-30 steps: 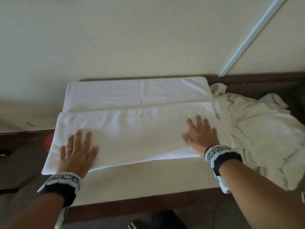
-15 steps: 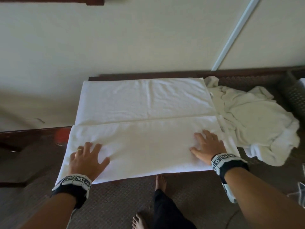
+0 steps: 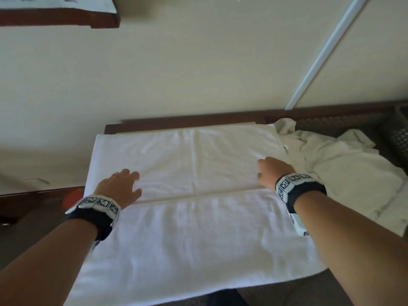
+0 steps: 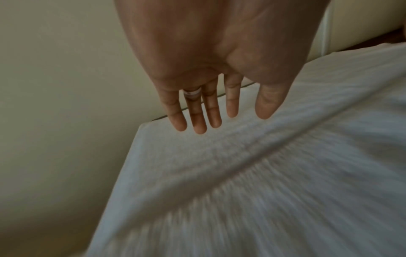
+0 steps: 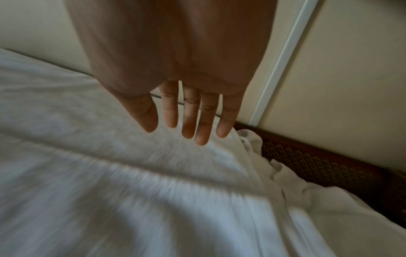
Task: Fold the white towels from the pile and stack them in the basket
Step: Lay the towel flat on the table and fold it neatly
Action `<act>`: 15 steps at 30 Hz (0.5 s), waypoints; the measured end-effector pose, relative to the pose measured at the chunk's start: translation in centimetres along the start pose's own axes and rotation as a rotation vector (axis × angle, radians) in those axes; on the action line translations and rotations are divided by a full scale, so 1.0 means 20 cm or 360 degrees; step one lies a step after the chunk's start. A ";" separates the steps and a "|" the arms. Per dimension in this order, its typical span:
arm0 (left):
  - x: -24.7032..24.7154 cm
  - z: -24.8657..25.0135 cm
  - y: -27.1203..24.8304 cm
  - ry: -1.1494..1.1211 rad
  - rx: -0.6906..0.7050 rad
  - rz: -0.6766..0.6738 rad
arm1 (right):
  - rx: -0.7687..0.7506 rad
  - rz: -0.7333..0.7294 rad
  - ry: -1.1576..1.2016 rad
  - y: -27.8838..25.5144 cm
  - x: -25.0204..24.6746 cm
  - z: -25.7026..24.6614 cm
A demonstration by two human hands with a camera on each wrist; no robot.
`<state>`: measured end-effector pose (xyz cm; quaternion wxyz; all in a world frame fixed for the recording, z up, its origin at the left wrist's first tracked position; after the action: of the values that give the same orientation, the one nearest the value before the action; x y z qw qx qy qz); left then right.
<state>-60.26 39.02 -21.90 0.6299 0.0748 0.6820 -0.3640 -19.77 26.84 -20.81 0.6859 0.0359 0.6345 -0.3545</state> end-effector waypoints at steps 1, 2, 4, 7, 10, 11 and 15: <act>-0.03 -0.01 0.08 0.0008 -0.0001 0.0000 | -0.0012 0.0037 0.0006 0.07 -0.04 -0.01; -0.07 -0.03 0.15 0.0015 -0.0007 0.0006 | -0.0022 0.0070 0.0011 0.14 -0.07 -0.03; -0.13 -0.06 0.30 0.0021 -0.0017 0.0029 | -0.0037 0.0144 0.0018 0.27 -0.13 -0.05; -0.19 -0.10 0.50 0.0056 -0.0034 0.0062 | -0.0062 0.0174 0.0113 0.46 -0.18 -0.08; -0.20 -0.14 0.67 0.0139 -0.0031 0.0024 | -0.0097 0.0150 0.0136 0.63 -0.14 -0.10; -0.19 -0.17 0.71 0.0145 -0.0039 -0.0004 | -0.0099 0.0132 0.0114 0.68 -0.12 -0.10; -0.22 -0.23 0.82 0.0186 -0.0044 0.0029 | -0.0107 0.0147 0.0103 0.80 -0.14 -0.13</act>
<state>-53.92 55.06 -24.71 0.5933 0.0936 0.7218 -0.3439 -13.25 41.39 -25.24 0.6815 0.0536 0.6656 -0.2995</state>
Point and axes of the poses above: each hand's wrist, its own y-axis towards the middle knuckle, its own x-axis out of the palm, z = x × y, the point moved 9 cm from there along y, towards the middle knuckle, and after that the axes turned 13 degrees about x, right-handed, at the moved point
